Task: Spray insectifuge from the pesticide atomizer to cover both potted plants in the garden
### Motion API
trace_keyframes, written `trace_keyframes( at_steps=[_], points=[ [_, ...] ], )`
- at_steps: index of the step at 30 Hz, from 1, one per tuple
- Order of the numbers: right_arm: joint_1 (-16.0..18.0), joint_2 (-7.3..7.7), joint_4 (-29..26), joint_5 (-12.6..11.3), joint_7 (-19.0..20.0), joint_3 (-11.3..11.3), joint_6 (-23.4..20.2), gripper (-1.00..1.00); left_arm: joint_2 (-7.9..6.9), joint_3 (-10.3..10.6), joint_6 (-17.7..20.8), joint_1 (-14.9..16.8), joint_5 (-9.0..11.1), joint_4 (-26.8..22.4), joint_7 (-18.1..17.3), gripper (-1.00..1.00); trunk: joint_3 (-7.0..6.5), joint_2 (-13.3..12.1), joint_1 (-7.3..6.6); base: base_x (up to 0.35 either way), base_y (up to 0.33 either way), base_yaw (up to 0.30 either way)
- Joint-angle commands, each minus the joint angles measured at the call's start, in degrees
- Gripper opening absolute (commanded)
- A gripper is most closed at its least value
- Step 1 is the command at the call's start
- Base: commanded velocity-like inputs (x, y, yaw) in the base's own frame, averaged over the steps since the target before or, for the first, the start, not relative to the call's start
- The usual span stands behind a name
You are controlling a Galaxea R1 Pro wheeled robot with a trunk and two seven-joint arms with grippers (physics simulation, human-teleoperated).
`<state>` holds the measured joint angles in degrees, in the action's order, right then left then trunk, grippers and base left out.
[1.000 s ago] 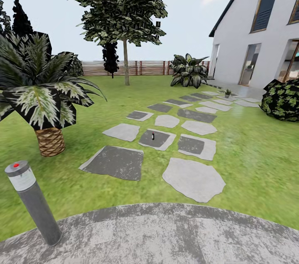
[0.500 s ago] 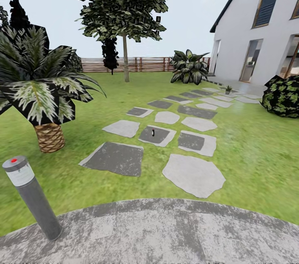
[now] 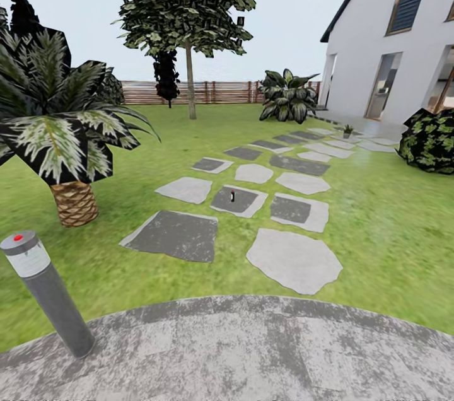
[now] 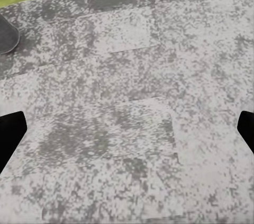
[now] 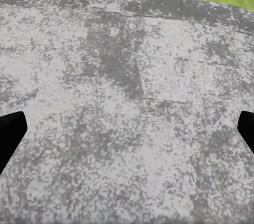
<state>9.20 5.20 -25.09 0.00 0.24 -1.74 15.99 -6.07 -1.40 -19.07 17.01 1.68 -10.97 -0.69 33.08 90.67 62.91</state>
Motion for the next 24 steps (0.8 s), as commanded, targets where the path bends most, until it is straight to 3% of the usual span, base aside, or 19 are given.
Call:
trace_keyframes(
  at_steps=[1, 6, 24],
  points=[
    [0.03, -0.01, 0.04, 0.00, 0.03, -0.10, 0.19, 1.00, 0.01, -0.11, -0.18, 0.04, 0.17, 0.05, -0.08, 1.00, 0.15, 0.03, -0.01, 0.000, 0.000, 0.000],
    [0.03, -0.01, 0.04, 0.00, 0.03, -0.11, 0.19, 1.00, 0.01, -0.10, -0.18, 0.04, 0.17, 0.02, -0.06, 1.00, 0.61, 0.03, -0.01, 0.000, 0.000, 0.000],
    [0.03, -0.01, 0.04, 0.00, 0.03, -0.11, 0.19, 1.00, 0.01, -0.10, -0.18, 0.04, 0.08, 0.04, -0.04, 1.00, 4.41, 7.25, 3.95, 0.000, 0.000, 0.000]
  ],
)
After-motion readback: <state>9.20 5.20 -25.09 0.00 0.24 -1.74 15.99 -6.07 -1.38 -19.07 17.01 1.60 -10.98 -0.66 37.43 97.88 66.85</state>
